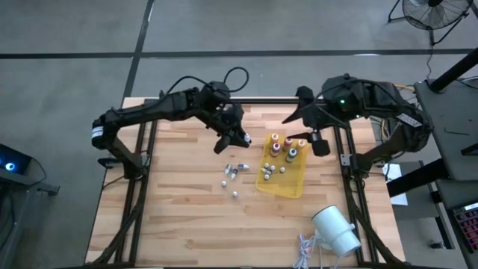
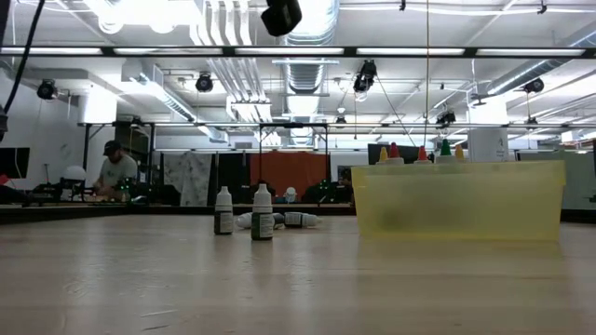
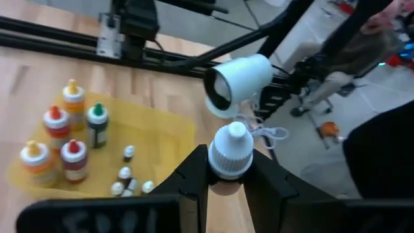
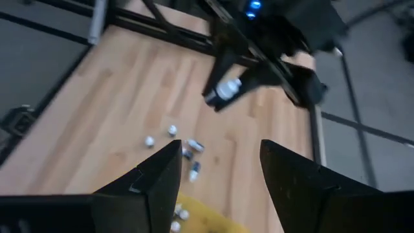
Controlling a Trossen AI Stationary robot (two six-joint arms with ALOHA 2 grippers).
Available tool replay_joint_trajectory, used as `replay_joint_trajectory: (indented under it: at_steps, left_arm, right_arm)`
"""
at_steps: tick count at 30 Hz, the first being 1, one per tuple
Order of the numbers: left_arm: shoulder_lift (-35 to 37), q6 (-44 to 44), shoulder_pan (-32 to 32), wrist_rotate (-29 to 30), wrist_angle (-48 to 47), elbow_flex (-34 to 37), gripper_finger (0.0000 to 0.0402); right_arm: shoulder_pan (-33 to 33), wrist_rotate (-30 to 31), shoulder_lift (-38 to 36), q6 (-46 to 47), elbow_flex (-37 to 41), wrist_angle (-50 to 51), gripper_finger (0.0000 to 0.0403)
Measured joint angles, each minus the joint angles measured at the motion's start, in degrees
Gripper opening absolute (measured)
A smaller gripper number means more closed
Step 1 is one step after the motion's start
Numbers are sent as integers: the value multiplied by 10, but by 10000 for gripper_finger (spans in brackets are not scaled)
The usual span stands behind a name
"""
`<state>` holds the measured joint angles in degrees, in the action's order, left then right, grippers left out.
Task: Pick & Place food coloring
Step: Put the small red food coloring bottle into the yellow bin
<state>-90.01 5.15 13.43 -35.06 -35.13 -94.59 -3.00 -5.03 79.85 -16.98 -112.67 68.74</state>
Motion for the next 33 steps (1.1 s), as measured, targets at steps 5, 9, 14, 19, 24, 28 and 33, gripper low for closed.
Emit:
replay_joint_trajectory:
  at_steps: [5,9,14,19,24,28,33]
  left_arm:
    - [-13,1,-2,-40,16,0,56]
    - [-16,-1,-2,-78,29,1,56]
    - [-18,-6,-2,-90,29,1,56]
    - [-18,-13,-2,-94,30,1,56]
    - [-18,-15,-2,-114,30,1,56]
    - [-18,-20,-2,-122,34,2,56]
    - [-18,-21,-2,-132,37,2,56]
  right_arm:
    - [0,-45,41,-14,-21,-1,201]
    - [0,-56,72,-43,-24,-2,201]
    - [0,-77,109,-64,-25,-5,201]
    - [-1,-106,139,-71,-49,-19,201]
    - [-1,-115,159,-79,-88,-26,201]
    - [-1,-125,175,-81,-117,-31,201]
    - [0,-143,191,-81,-127,-31,201]
